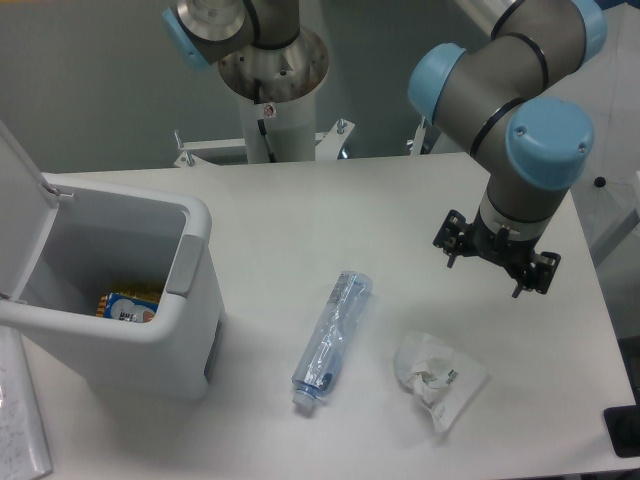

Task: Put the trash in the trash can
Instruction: 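Move the gripper toward the crumpled white tissue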

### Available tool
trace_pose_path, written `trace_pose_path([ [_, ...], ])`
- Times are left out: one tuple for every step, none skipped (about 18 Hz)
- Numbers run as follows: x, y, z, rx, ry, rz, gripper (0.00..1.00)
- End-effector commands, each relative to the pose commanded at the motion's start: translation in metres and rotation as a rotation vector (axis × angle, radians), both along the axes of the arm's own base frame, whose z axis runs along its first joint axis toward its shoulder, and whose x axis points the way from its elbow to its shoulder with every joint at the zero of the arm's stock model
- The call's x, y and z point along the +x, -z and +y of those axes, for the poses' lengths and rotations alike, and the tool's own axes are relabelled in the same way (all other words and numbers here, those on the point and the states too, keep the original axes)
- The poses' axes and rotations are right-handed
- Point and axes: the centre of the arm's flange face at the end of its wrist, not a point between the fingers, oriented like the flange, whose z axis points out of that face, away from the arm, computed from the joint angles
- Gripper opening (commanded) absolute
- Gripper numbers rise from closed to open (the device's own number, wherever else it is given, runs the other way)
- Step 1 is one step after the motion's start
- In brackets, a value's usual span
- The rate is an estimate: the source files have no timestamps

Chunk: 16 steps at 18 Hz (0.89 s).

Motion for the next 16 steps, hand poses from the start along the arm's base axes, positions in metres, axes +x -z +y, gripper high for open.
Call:
trace_pose_path([
  [0.000,0.000,0.000,0.000,0.000,0.000,1.00],
  [0.000,0.001,0.000,-0.001,-0.002,0.001,1.00],
  [0.000,0.002,0.000,-0.002,-0.003,-0.001,1.00],
  [0.000,0.004,0.001,-0.004,-0.005,-0.005,1.00],
  [0.002,0.003,0.005,-0.002,0.001,-0.004,1.00],
  [0.004,0.002,0.006,-0.001,0.003,-0.003,1.00],
  [0.005,0.002,0.007,-0.001,0.002,-0.003,1.00],
  [0.007,0.004,0.010,0.000,-0.006,-0.001,1.00],
  [0.012,0.006,0.016,0.007,-0.015,0.006,1.00],
  [0.017,0.012,0.022,0.014,-0.030,0.014,1.00],
  [0.021,0.018,0.024,0.026,-0.053,0.031,1.00],
  [0.024,0.027,0.024,0.038,-0.080,0.041,1.00],
  [0.027,0.034,0.023,0.049,-0.097,0.056,1.00],
  [0.030,0.042,0.023,0.057,-0.102,0.066,1.00],
  [0.034,0.048,0.025,0.064,-0.096,0.076,1.00],
  [0.038,0.050,0.031,0.072,-0.087,0.093,1.00],
])
